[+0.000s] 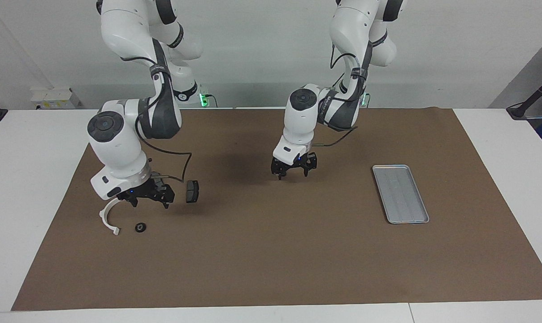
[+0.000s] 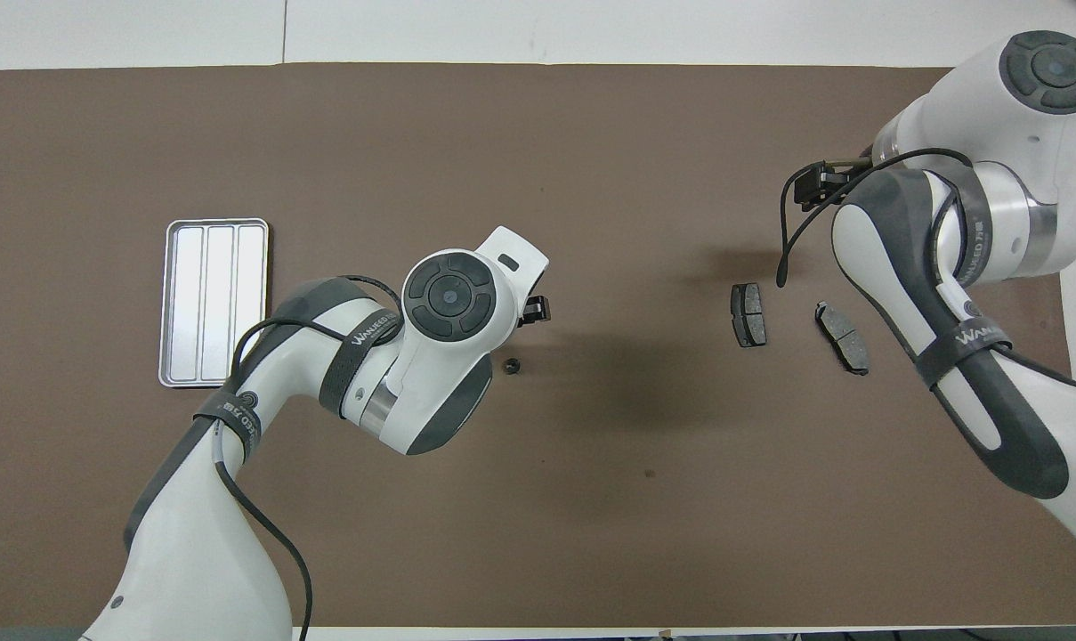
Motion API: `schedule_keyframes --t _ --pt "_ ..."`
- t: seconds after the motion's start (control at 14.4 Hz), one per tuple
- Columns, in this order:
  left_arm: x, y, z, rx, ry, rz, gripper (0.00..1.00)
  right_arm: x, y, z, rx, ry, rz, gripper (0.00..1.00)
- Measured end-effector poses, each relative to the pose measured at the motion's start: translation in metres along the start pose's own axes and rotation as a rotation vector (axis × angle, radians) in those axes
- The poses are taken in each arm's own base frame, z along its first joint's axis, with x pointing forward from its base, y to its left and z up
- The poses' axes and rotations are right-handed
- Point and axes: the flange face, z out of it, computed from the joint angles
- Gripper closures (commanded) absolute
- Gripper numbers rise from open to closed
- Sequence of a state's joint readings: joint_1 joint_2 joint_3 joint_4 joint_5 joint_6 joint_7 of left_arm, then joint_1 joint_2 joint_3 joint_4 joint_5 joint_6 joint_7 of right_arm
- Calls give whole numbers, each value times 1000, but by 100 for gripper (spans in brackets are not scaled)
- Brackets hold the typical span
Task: Pick bearing gear from pile to tray
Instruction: 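Grasp the bearing with the left gripper while the right gripper returns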
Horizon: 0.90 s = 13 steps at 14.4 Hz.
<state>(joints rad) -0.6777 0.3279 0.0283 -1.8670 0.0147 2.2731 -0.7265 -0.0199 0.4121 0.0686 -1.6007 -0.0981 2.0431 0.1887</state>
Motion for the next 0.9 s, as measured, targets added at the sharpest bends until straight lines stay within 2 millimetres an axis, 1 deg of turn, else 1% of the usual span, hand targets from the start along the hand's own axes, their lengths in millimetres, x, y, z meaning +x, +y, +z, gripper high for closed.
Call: schedule_keyframes --t 0.14,0.28,0.42,0.49,0.63,0.76,0.9 --pt "-11 1 12 7 -12 13 0 3 12 14 3 12 57 0" --pt "-28 9 24 2 -10 33 0 5 32 35 4 8 91 0" --pt "-40 14 30 5 -16 46 0 7 45 52 3 -8 113 0" --pt "-46 18 30 5 -17 51 0 7 48 58 3 -14 130 0" --pt "-58 24 32 8 -23 61 0 8 48 67 4 -15 174 0" --pt "-64 22 37 12 -27 64 0 9 48 78 5 -17 196 0" --pt "-68 15 45 19 -33 61 0 10 50 85 5 -23 206 0"
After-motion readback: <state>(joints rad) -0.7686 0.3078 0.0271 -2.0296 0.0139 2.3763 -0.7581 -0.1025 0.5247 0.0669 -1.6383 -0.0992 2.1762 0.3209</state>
